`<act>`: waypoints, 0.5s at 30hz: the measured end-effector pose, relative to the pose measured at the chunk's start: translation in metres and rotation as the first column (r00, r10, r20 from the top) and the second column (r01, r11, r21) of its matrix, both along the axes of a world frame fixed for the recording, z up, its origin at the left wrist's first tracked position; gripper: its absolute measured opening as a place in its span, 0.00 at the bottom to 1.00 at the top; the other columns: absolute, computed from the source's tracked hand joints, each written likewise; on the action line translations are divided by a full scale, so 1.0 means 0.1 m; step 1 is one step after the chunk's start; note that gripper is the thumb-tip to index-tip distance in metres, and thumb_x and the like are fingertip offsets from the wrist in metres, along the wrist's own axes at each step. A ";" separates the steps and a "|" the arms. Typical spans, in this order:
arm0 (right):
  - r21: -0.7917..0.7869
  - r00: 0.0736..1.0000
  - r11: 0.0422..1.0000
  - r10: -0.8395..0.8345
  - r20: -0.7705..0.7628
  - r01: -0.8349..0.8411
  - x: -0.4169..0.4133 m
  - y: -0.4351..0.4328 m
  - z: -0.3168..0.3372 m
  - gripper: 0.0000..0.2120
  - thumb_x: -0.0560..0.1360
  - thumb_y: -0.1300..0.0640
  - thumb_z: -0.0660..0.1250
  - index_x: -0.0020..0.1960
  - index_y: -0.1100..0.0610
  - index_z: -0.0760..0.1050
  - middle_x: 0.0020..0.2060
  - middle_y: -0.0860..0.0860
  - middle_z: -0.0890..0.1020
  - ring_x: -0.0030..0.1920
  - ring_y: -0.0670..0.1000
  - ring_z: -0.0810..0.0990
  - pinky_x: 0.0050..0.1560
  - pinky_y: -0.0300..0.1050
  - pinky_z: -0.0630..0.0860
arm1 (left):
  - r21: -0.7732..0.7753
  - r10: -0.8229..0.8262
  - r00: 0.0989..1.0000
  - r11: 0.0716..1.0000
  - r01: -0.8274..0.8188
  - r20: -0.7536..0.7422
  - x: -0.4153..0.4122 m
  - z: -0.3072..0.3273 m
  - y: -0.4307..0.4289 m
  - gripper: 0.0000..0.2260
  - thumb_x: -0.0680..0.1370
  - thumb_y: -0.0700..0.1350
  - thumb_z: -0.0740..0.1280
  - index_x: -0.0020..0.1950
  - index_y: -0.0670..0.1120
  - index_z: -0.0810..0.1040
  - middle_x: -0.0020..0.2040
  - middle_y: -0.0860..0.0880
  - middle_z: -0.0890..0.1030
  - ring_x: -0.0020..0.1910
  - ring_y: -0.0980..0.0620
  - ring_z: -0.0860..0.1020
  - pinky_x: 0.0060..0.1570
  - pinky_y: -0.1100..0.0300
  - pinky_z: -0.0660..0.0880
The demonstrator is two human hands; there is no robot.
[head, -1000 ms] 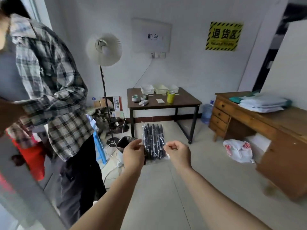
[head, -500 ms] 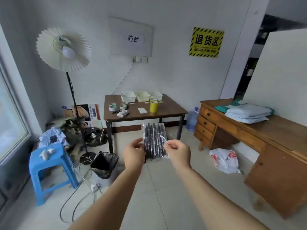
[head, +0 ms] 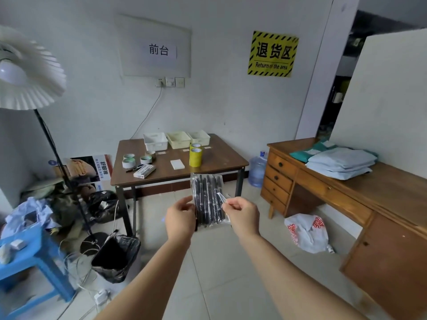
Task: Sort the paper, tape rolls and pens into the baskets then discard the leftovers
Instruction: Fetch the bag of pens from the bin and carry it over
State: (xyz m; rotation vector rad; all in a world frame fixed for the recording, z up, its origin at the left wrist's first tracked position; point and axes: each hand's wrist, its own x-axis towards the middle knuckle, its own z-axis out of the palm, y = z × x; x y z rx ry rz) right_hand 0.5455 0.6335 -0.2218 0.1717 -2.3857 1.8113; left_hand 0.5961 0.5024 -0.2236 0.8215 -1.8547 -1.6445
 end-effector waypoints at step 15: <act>0.043 0.997 0.997 0.071 -0.005 -0.071 -2.18 0.10 0.00 0.06 0.70 0.59 0.73 0.46 0.57 0.84 0.41 0.50 0.85 0.44 0.49 0.82 0.50 0.47 0.80 | 0.009 -0.020 1.000 1.000 0.020 -0.020 -2.10 0.03 0.07 0.13 0.77 0.39 0.63 0.58 0.48 0.81 0.45 0.49 0.85 0.39 0.54 0.80 0.31 0.64 0.72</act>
